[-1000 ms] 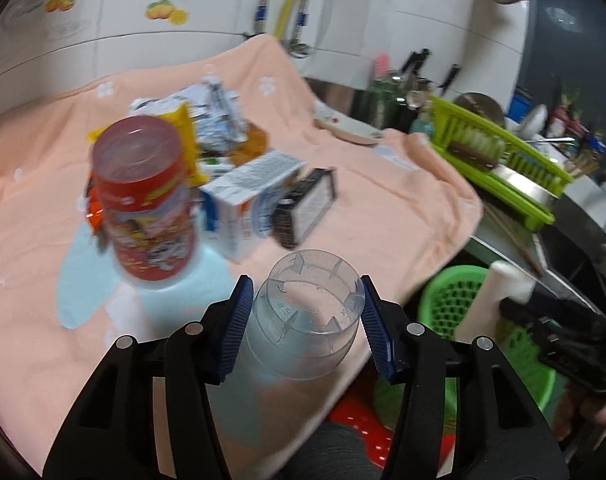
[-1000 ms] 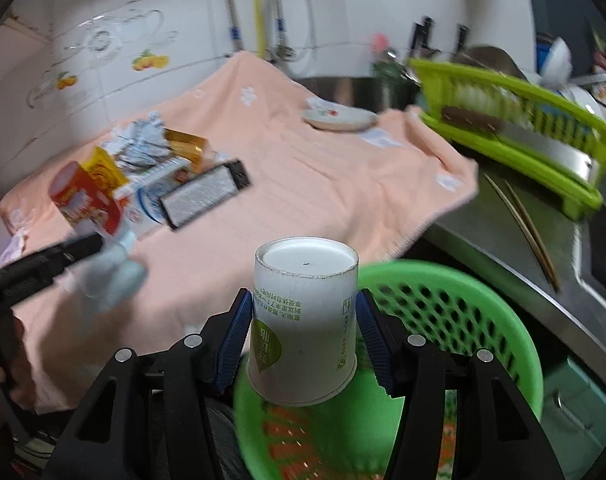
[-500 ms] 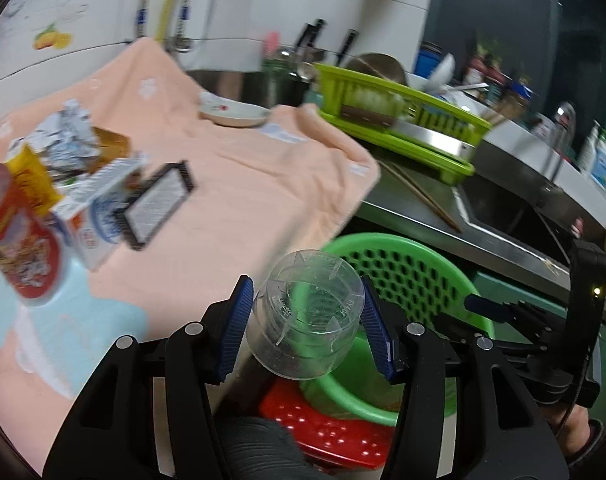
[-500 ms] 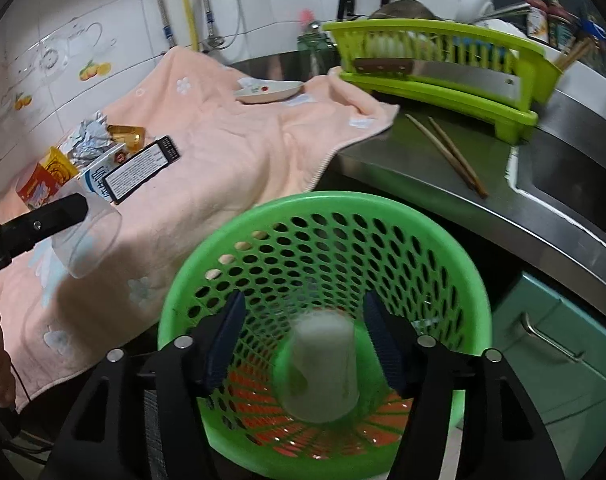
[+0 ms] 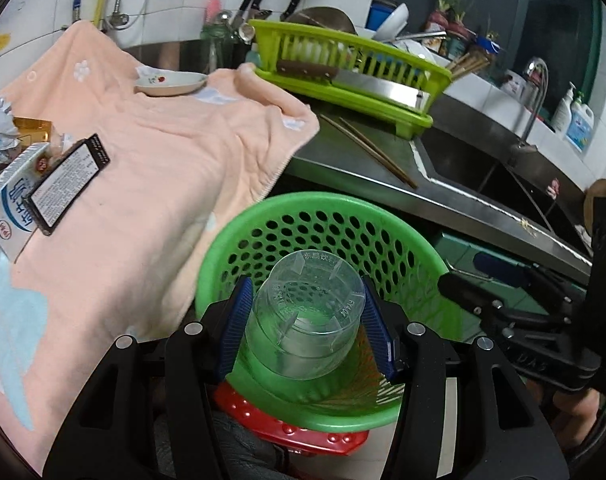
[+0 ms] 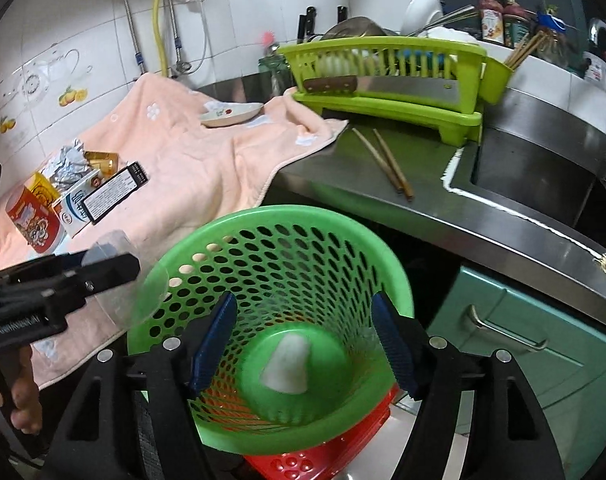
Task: Collect trash
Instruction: 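Carry both cups over the green basket, right drops paper cup while left drops clear cup, then move the left gripper back to the towel and grasp the red tumbler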
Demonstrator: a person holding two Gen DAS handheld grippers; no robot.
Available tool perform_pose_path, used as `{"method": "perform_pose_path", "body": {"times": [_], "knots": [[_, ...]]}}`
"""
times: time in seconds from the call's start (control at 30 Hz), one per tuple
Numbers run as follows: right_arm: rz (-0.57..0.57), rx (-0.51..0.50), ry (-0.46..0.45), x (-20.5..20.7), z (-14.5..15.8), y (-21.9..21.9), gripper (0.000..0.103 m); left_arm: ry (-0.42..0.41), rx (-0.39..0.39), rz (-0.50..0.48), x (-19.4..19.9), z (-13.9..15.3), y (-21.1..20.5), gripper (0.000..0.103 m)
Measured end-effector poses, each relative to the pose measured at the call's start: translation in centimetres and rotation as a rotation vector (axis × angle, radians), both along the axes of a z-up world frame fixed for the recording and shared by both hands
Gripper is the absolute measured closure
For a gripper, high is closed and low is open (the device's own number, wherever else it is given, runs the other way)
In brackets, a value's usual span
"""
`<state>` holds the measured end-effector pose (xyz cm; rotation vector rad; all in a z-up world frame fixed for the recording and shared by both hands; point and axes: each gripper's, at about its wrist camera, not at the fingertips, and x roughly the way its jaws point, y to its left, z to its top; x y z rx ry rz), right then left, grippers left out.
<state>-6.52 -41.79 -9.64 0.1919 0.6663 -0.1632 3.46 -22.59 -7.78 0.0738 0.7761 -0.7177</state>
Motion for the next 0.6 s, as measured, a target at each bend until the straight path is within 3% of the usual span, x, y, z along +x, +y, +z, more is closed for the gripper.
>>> {"method": "perform_pose_path", "body": {"times": [0.23,0.43,0.6], "knots": [[-0.004,0.012,-0.009,-0.2,0.2,-0.1,0.034,0.007,0.019,-0.017,-0.2,-0.3,-0.6,0.048],[0.006,0.010,-0.018,-0.1,0.5,0.2,0.031,-0.019,0.012,-0.004,-0.4,0.3,0.1,0.034],[0.021,0.003,-0.021,0.3,0.8,0.9,0.031,-0.047,0.011,0.032,-0.3,1.2,1.5,0.033]]}}
